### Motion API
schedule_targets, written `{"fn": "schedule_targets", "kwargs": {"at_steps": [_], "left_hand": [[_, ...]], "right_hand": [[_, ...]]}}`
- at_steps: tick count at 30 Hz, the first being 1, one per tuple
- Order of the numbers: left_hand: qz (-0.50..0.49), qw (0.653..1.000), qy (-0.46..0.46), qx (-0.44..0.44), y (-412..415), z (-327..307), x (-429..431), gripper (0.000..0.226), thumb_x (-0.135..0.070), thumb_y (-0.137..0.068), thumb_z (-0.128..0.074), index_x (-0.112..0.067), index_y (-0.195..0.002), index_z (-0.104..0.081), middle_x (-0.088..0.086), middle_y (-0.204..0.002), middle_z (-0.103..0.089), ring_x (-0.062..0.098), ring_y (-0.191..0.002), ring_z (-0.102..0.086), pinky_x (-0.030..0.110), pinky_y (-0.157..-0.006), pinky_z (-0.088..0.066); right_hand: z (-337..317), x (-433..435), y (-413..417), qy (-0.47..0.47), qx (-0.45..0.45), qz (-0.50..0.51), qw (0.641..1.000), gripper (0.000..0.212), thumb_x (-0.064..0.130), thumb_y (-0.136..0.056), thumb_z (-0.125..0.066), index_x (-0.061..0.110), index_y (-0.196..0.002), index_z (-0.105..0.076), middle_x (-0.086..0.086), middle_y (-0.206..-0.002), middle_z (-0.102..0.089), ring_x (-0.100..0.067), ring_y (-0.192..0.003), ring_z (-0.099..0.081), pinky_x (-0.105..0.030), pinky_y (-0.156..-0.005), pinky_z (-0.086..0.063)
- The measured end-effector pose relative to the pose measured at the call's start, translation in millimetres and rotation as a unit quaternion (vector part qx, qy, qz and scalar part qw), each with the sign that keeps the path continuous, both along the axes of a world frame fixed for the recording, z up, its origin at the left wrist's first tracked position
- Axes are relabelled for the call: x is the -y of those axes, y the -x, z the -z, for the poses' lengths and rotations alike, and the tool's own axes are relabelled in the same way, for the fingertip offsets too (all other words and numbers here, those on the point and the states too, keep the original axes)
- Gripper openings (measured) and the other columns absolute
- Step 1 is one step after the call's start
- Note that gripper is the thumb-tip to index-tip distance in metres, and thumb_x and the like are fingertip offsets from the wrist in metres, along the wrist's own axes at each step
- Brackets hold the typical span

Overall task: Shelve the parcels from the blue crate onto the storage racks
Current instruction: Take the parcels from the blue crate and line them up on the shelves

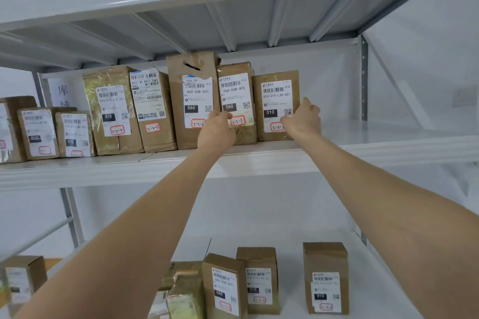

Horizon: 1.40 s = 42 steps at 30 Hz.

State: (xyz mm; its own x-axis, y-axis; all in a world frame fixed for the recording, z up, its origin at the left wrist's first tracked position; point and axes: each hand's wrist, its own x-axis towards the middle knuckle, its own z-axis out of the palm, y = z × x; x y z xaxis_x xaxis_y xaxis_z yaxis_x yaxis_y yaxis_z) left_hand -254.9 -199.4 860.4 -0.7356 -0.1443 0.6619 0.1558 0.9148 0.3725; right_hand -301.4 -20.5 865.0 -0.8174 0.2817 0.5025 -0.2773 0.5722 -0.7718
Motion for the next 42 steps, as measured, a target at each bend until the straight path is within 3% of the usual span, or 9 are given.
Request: {"fn": "schedule_targets", "kwargs": {"at_steps": [8, 11, 16, 20, 26, 31, 34, 38, 42], "left_hand": [[-0.051, 0.996, -0.022, -0.075, -50, 41, 4, 0.038, -0.01, -0.091, -0.047, -0.01, -0.129, -0.051, 0.012, -0.132, -0.044, 0.029, -0.12, -0.046, 0.039, -0.092, -0.041], [-0.063, 0.994, -0.022, -0.092, -73, 64, 13, 0.043, -0.004, -0.087, -0.046, -0.013, -0.129, -0.051, 0.007, -0.131, -0.044, 0.024, -0.119, -0.046, 0.035, -0.083, -0.042], [-0.048, 0.997, -0.025, -0.046, -99, 108, 44, 0.039, -0.004, -0.089, -0.046, -0.011, -0.127, -0.052, 0.006, -0.133, -0.043, 0.022, -0.119, -0.047, 0.03, -0.086, -0.042], [-0.043, 0.999, -0.011, 0.014, -119, 151, 81, 0.039, -0.007, -0.091, -0.047, -0.014, -0.129, -0.05, 0.006, -0.135, -0.041, 0.024, -0.116, -0.049, 0.034, -0.089, -0.044], [-0.019, 0.989, 0.002, 0.15, -147, 227, 150, 0.045, -0.013, -0.091, -0.05, -0.014, -0.135, -0.043, 0.003, -0.14, -0.035, 0.024, -0.114, -0.051, 0.034, -0.088, -0.046], [0.013, 0.971, 0.029, 0.238, -148, 280, 182, 0.053, -0.013, -0.088, -0.054, -0.013, -0.139, -0.038, 0.005, -0.143, -0.032, 0.026, -0.12, -0.049, 0.041, -0.092, -0.048], [0.03, 0.957, 0.026, 0.286, -145, 303, 181, 0.059, -0.015, -0.086, -0.057, -0.013, -0.141, -0.035, 0.007, -0.143, -0.03, 0.029, -0.122, -0.048, 0.043, -0.091, -0.049], [0.07, 0.948, 0.035, 0.308, -132, 323, 160, 0.061, -0.016, -0.086, -0.06, -0.013, -0.14, -0.033, 0.009, -0.145, -0.028, 0.031, -0.12, -0.049, 0.043, -0.09, -0.049], [0.101, 0.948, 0.03, 0.3, -118, 335, 120, 0.057, -0.012, -0.085, -0.057, -0.013, -0.138, -0.038, 0.009, -0.139, -0.035, 0.031, -0.119, -0.05, 0.042, -0.089, -0.048]], "right_hand": [[43, 55, -66, -0.123, -0.121, -0.054, 0.984, 0.069, 0.023, -0.089, -0.057, 0.018, -0.148, -0.022, -0.01, -0.152, -0.023, -0.027, -0.14, -0.024, -0.037, -0.112, -0.027], [66, 72, -91, -0.154, -0.151, -0.071, 0.974, 0.07, 0.018, -0.087, -0.058, 0.016, -0.148, -0.024, -0.009, -0.152, -0.024, -0.026, -0.141, -0.022, -0.035, -0.114, -0.025], [112, 105, -127, -0.208, -0.181, -0.094, 0.957, 0.064, 0.014, -0.087, -0.055, 0.017, -0.145, -0.029, -0.008, -0.153, -0.024, -0.025, -0.14, -0.025, -0.036, -0.11, -0.032], [162, 138, -145, -0.243, -0.119, -0.109, 0.957, 0.067, 0.016, -0.09, -0.054, 0.017, -0.149, -0.021, -0.008, -0.156, -0.018, -0.025, -0.144, -0.016, -0.036, -0.114, -0.024], [239, 197, -164, -0.296, 0.047, -0.11, 0.948, 0.082, 0.025, -0.091, -0.058, 0.017, -0.152, -0.003, -0.007, -0.16, -0.002, -0.027, -0.148, -0.001, -0.038, -0.118, -0.016], [291, 224, -176, -0.3, 0.123, -0.12, 0.938, 0.087, 0.025, -0.087, -0.063, 0.017, -0.152, -0.006, -0.008, -0.159, -0.004, -0.03, -0.147, -0.004, -0.043, -0.118, -0.018], [315, 221, -179, -0.318, 0.138, -0.111, 0.931, 0.084, 0.028, -0.084, -0.063, 0.02, -0.149, -0.011, -0.008, -0.156, -0.012, -0.031, -0.145, -0.012, -0.044, -0.115, -0.024], [328, 201, -173, -0.314, 0.215, -0.109, 0.918, 0.087, 0.038, -0.089, -0.056, 0.028, -0.152, 0.003, -0.001, -0.16, 0.006, -0.026, -0.148, 0.007, -0.041, -0.119, -0.008], [338, 172, -161, -0.323, 0.219, -0.085, 0.917, 0.087, 0.032, -0.087, -0.058, 0.021, -0.152, -0.001, -0.005, -0.16, 0.001, -0.025, -0.148, 0.003, -0.041, -0.119, -0.012]]}}
